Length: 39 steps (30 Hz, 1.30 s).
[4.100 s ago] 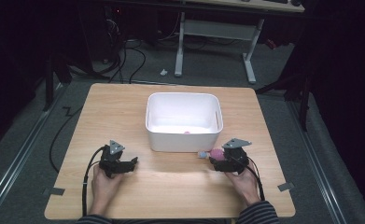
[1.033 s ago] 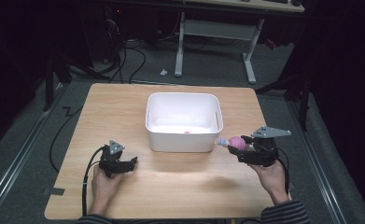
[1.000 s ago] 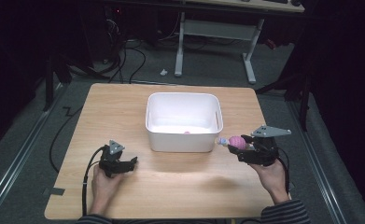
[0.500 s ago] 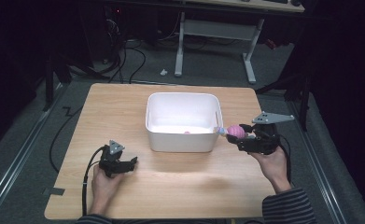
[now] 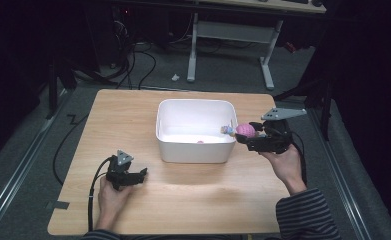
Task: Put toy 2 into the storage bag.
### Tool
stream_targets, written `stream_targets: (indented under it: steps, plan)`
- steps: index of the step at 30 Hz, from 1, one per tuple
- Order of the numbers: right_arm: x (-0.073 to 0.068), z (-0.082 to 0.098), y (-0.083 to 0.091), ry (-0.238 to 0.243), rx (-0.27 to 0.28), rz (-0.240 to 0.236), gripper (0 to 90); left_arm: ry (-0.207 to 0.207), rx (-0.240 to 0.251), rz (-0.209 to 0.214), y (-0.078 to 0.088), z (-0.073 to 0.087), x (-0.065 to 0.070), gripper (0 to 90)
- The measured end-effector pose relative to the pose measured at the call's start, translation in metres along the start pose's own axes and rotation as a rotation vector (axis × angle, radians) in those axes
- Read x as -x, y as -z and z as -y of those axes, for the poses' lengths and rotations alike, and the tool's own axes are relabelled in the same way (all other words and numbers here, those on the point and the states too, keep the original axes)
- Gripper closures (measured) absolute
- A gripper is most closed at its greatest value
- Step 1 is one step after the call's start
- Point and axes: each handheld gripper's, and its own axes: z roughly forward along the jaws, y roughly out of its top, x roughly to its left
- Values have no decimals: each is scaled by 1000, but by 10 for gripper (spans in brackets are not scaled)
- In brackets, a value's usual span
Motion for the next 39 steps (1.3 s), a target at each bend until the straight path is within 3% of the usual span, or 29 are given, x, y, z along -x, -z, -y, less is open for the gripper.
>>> stream_targets:
  steps: [20,39]
  plan:
    - [-7,-39,-34,54,-41,-13,339,2,-2,-2,0,0,0,187]
    - [-22,-57,-75,93,-104,-54,338,2,-2,-2,0,0,0,187]
